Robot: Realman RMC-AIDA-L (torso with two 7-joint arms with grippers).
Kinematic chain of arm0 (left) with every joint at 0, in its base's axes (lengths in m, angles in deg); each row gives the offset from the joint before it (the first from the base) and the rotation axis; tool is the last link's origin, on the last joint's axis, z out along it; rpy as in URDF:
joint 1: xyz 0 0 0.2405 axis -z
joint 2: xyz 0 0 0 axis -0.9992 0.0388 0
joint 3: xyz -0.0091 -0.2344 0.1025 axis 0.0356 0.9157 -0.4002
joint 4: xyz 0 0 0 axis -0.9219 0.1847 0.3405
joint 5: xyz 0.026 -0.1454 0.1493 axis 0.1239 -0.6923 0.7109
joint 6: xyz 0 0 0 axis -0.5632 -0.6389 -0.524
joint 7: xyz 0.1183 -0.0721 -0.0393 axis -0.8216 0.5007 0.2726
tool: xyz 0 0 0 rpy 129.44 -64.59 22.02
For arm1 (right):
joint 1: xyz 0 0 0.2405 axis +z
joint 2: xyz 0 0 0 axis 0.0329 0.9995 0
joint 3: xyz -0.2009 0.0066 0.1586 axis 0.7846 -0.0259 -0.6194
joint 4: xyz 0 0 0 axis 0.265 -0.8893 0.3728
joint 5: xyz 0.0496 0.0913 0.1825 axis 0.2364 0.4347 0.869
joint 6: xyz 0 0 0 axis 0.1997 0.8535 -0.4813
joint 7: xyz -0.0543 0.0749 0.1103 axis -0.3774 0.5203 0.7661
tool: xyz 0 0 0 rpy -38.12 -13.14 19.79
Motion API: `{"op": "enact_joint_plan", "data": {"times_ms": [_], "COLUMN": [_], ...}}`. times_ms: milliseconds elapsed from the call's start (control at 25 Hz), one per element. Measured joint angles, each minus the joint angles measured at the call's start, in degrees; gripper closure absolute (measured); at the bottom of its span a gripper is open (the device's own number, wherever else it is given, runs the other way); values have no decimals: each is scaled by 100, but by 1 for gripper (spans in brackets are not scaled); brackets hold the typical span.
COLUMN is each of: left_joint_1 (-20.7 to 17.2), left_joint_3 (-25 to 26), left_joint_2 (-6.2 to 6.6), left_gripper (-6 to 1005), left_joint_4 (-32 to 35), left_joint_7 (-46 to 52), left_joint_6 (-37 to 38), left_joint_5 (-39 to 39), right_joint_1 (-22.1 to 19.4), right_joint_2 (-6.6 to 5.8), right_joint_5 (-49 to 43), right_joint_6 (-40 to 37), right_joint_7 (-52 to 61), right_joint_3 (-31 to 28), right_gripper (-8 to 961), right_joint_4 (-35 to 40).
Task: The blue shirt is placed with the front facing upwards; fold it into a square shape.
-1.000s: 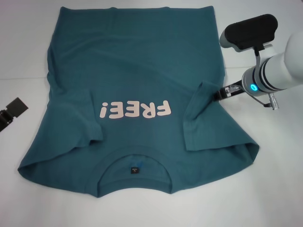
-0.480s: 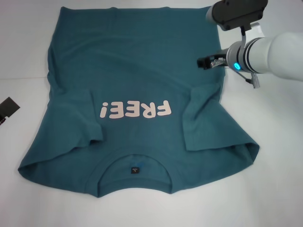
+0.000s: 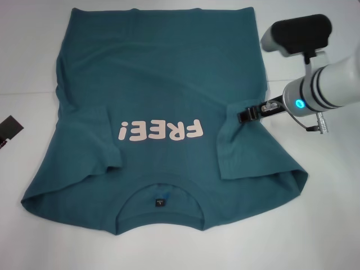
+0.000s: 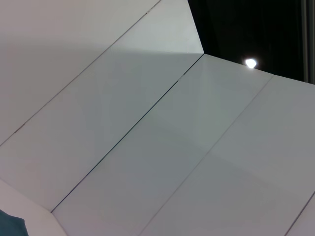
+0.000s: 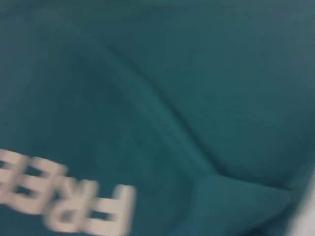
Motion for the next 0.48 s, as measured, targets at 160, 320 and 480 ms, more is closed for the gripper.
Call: {"op": "enact_joint_plan", "data": {"times_ms": [160,320,480], "left_joint_1": [4,5,4], "left_joint_3": [0,-4,-1], "left_joint_2": [22,62,137], "left_gripper": [234,233,233], "left_joint_4": [2,24,81], "left_joint_7": [77,255,596], "left_joint_6": [14,15,26], "left_joint_5": [1,39,131], "right_joint_1": [-715,-1294,-1597], "right_joint_2": [-41,-136,-208], "right_joint_5": [2052,4250,5542], "right_joint_6": [-623,-1581,-2794], "right_joint_7": [-1021,-2383,-3280], "right_joint_3": [-46,-370,-951], "right_gripper": [339,337,335], "right_joint_4": [848,1069,754]}}
